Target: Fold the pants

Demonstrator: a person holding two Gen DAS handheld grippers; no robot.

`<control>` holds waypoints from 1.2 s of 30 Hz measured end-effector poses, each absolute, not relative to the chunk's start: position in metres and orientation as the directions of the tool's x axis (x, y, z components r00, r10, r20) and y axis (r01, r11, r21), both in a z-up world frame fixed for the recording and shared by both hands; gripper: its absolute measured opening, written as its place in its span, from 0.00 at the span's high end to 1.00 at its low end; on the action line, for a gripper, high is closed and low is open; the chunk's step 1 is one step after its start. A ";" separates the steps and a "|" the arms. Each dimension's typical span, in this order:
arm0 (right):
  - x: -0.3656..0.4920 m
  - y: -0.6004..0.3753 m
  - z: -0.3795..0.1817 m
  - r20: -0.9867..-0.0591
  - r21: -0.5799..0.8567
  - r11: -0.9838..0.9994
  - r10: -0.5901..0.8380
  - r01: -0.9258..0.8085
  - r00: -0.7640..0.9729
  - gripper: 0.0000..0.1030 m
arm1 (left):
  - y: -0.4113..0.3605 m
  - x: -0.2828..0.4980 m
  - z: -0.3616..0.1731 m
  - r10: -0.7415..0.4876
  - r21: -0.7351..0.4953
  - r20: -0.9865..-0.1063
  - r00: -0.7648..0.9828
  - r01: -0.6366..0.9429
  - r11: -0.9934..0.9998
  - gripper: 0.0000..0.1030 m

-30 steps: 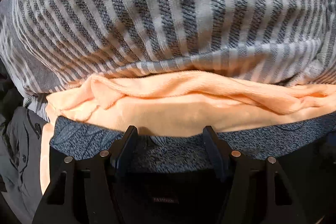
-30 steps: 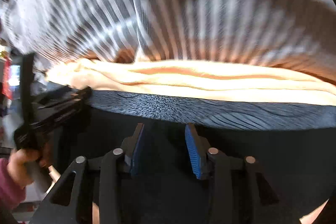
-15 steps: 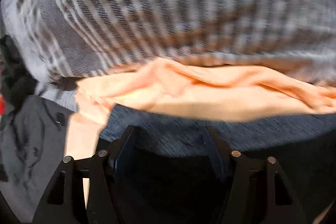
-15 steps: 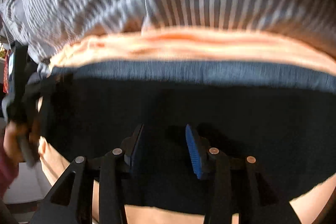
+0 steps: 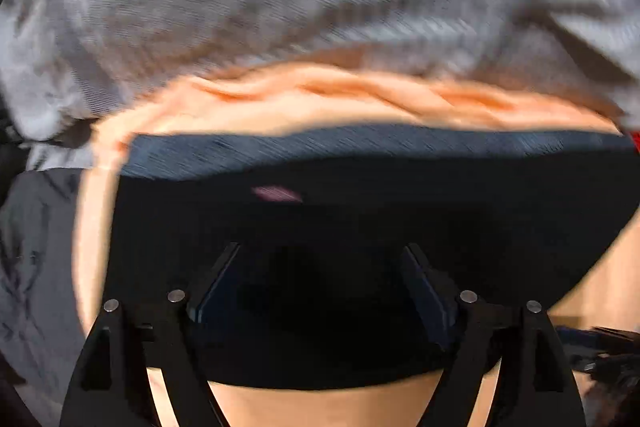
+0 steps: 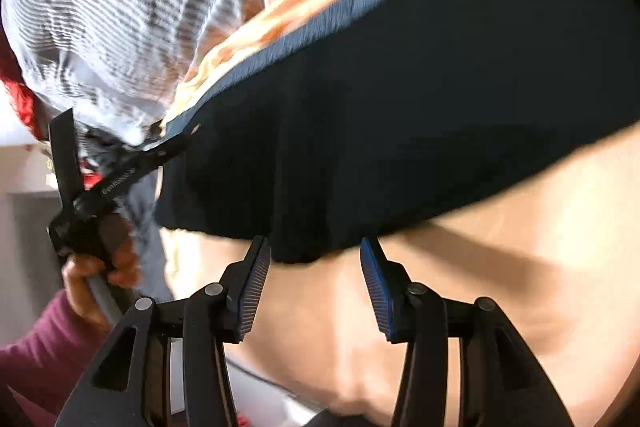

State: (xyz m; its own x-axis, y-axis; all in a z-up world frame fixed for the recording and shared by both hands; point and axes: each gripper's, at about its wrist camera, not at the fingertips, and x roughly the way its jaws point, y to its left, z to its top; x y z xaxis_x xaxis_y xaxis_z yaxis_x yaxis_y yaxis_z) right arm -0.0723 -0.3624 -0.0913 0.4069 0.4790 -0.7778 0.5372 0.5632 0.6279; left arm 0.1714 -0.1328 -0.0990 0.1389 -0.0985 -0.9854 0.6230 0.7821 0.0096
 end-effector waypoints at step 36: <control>-0.095 -0.370 -0.106 -0.701 0.707 0.391 0.492 0.589 0.516 0.60 | -0.153 0.076 -0.095 -0.159 -0.097 -0.987 0.015 0.735 0.671 0.32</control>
